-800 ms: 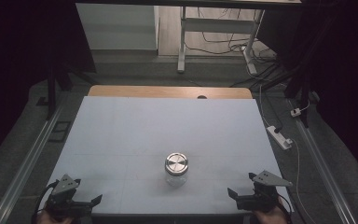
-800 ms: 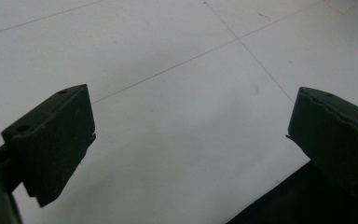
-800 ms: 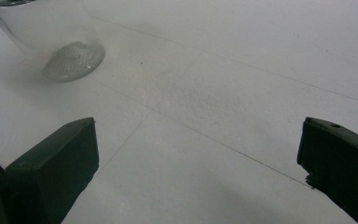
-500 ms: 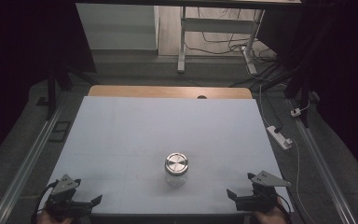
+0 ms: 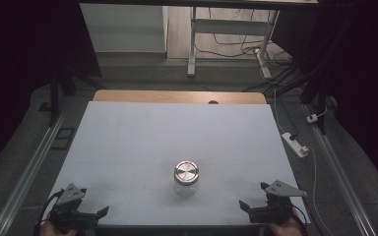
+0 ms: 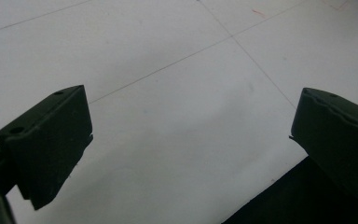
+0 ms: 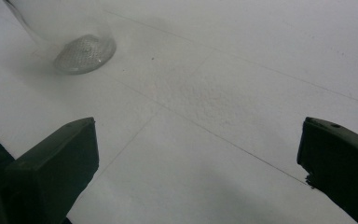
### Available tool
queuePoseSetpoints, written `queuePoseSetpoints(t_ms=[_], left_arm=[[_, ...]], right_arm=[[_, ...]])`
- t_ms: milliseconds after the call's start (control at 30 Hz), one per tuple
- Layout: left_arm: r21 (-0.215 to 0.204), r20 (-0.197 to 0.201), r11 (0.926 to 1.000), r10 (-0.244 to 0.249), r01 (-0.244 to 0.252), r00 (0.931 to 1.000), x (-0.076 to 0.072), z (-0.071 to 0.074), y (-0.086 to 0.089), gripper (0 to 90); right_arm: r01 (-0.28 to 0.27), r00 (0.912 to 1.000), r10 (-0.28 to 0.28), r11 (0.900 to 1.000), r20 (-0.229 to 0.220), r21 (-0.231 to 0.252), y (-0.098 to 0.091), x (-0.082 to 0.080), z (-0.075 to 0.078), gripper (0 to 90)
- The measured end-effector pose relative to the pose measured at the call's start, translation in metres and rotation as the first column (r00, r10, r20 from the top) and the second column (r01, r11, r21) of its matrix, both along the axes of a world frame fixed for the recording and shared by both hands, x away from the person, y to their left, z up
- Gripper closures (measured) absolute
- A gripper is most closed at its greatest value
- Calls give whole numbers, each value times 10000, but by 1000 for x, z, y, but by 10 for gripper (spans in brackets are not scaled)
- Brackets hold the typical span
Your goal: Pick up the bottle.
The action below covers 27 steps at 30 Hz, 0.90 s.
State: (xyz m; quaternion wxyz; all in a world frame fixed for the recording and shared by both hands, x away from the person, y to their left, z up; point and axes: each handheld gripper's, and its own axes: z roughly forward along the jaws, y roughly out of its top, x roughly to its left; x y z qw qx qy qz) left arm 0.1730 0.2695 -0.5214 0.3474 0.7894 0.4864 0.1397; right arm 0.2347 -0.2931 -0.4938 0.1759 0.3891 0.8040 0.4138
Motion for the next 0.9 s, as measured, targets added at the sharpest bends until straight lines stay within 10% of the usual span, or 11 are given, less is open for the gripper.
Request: queuePoseSetpoints(t_ms=[900], left_arm=[[-783, 855, 9871, -1327, 1394, 9875, 15, 8, -17, 0]], right_arm=[[-41, 10000, 41, 10000, -15, -37, 1, 0, 0, 0]])
